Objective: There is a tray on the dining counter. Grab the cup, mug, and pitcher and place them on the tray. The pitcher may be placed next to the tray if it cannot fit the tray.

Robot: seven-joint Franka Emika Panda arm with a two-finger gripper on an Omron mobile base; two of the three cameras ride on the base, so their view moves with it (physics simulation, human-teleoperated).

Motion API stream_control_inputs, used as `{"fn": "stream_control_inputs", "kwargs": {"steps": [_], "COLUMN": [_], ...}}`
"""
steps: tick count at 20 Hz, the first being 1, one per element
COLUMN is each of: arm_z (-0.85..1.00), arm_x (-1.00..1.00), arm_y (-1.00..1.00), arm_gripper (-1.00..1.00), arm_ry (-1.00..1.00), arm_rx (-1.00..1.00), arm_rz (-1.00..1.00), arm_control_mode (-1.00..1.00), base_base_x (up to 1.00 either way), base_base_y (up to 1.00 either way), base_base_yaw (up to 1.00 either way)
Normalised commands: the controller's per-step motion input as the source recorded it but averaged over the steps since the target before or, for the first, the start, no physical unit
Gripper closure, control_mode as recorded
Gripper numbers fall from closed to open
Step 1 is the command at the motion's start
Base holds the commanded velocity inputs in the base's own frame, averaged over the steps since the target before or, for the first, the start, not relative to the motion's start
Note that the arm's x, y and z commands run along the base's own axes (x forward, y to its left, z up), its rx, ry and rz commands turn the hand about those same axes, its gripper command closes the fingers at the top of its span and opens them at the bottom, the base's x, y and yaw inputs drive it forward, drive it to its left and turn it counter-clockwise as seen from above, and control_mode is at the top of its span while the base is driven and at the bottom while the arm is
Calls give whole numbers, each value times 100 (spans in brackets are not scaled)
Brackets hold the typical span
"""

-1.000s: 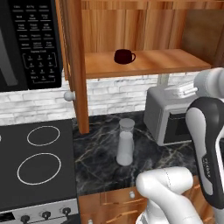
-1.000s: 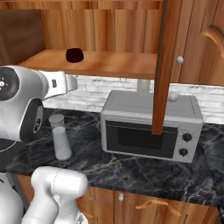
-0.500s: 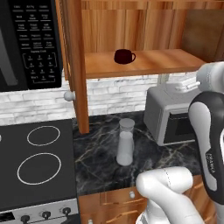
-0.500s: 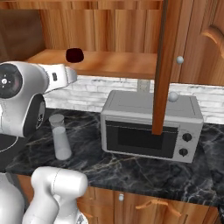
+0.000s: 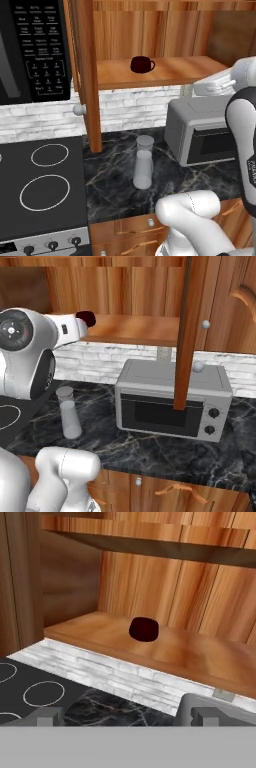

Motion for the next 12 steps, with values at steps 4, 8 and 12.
{"fn": "stream_control_inputs", "kwargs": {"steps": [4, 8, 12], "arm_z": [16, 9, 6], "arm_x": [0, 5, 15], "arm_y": [0, 0, -8], "arm_gripper": [-100, -100, -100], "arm_ry": [0, 0, 0], "arm_rx": [0, 1, 7], "arm_rz": [6, 1, 0], "arm_control_mode": [-100, -100, -100], "base_base_x": [0, 0, 0], "base_base_y": [0, 0, 0], "base_base_yaw": [0, 0, 0]}}
